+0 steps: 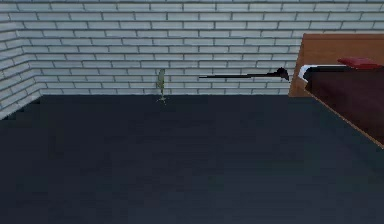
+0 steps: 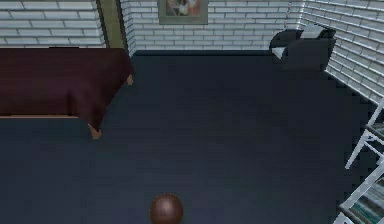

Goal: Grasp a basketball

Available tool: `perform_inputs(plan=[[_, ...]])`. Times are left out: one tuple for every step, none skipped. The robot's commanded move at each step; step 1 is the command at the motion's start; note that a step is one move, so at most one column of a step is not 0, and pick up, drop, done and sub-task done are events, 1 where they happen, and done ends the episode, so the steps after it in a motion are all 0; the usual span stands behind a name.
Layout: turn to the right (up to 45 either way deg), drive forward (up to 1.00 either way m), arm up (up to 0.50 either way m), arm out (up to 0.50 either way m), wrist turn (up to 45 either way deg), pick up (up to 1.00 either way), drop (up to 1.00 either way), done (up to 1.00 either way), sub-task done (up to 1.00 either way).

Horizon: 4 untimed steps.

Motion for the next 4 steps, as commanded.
perform_inputs(plan=[[0.0,0.0,0.2,0.0,0.0,0.0,0.0,0.0,0.0],[0.0,0.0,0.0,0.44,0.0,0.0,0.0,0.0,0.0],[0.0,0.0,0.0,0.0,45.0,0.0,0.0,0.0,0.0],[0.0,0.0,0.0,0.0,45.0,0.0,0.0,0.0,0.0]])
